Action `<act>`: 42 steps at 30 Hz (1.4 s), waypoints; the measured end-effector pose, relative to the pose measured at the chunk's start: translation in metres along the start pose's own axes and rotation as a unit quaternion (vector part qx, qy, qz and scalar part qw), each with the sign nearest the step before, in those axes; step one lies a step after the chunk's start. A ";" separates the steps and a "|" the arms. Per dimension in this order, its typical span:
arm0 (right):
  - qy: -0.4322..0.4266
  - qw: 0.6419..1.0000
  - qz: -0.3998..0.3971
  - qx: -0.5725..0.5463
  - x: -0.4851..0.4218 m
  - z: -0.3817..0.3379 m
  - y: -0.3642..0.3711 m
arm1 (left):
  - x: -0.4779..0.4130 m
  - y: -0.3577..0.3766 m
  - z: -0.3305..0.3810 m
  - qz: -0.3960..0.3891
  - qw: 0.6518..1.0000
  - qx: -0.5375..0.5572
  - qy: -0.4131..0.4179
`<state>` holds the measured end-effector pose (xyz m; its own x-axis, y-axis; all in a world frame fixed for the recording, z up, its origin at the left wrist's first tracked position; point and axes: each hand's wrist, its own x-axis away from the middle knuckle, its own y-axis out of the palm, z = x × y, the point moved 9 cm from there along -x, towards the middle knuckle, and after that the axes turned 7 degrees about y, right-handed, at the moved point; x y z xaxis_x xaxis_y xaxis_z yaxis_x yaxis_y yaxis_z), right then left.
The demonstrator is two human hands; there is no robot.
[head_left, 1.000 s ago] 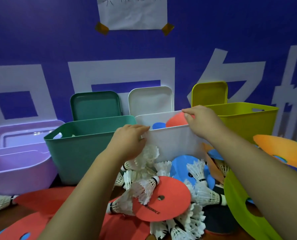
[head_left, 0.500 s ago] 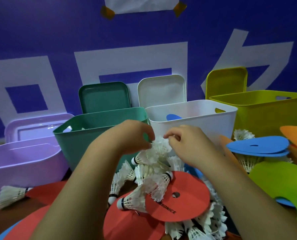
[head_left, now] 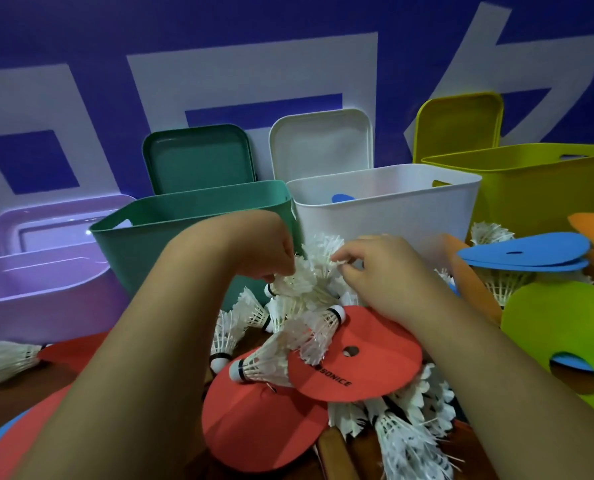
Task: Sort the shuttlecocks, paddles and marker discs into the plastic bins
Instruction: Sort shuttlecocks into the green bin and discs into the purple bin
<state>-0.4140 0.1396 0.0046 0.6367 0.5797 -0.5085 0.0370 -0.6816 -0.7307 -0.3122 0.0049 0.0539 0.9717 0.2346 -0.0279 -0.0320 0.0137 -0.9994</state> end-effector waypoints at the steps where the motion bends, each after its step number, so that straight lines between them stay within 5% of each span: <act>1: -0.001 1.000 0.014 -0.007 0.001 0.000 -0.003 | 0.001 -0.001 -0.001 -0.003 1.000 -0.004 -0.001; 11: -0.054 0.984 0.144 -0.091 0.016 -0.013 -0.031 | 0.038 -0.051 -0.020 0.071 0.988 0.139 -0.009; 22: -0.089 0.978 0.160 -0.103 0.023 -0.026 -0.038 | 0.061 -0.103 -0.068 0.356 0.910 0.201 -0.069; 29: -0.082 0.979 0.151 -0.113 0.021 -0.024 -0.037 | 0.031 -0.053 -0.070 0.151 0.983 0.037 -0.095; 42: -0.084 0.978 0.147 -0.122 0.023 -0.026 -0.037 | 0.039 -0.050 -0.069 0.115 0.988 0.054 -0.085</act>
<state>-0.3805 0.1661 0.0318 0.5125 0.3943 -0.7628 0.0677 -0.9041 -0.4219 -0.2561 -0.0534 0.1015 0.8826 0.4040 -0.2405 -0.2808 0.0427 -0.9588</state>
